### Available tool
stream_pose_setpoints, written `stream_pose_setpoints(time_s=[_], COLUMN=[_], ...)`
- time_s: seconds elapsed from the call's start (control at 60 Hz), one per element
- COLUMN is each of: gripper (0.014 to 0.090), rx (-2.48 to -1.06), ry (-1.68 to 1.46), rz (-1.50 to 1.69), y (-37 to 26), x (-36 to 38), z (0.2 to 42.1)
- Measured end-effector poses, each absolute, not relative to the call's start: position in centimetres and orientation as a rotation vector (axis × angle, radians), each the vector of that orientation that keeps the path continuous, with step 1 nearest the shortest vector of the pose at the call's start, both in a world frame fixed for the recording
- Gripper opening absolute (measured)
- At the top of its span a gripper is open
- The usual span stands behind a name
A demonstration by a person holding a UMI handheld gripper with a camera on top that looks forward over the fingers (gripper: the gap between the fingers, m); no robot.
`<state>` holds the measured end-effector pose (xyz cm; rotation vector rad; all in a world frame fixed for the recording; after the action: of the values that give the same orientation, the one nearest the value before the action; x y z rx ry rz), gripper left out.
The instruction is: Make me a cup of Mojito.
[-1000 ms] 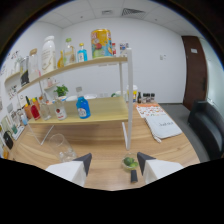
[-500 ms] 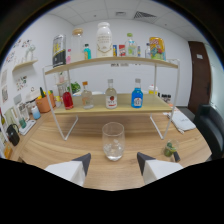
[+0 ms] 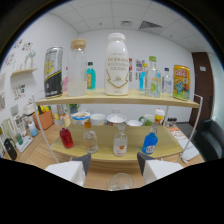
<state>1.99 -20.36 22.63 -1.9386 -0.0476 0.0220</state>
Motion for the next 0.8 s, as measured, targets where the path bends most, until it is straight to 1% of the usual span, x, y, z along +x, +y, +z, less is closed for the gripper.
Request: stream_pose_setpoints(time_s=[0.083, 0.15, 0.233, 0.317, 0.383, 0.583, 0.8], gripper=[0.0852, 0.0817, 0.0755, 0.0714, 0.0635, 0.0360, 0.0350], rx=[-1.946, -1.961, -1.988, -2.013, -2.024, -2.045, -2.049], ry=[-0.044, -0.034, -0.012, 0.002, 0.009, 0.035, 0.038], rz=[0.009, 0.009, 0.005, 0.022, 0.027, 0.030, 0.037], y=[-17.9, -16.2, -14.4, -13.0, -12.2, -10.9, -11.4], x=[2.3, 2.6, 3.1, 3.2, 3.3, 3.6, 3.5], z=[22.3, 21.7, 20.8, 19.8, 19.3, 18.2, 18.4])
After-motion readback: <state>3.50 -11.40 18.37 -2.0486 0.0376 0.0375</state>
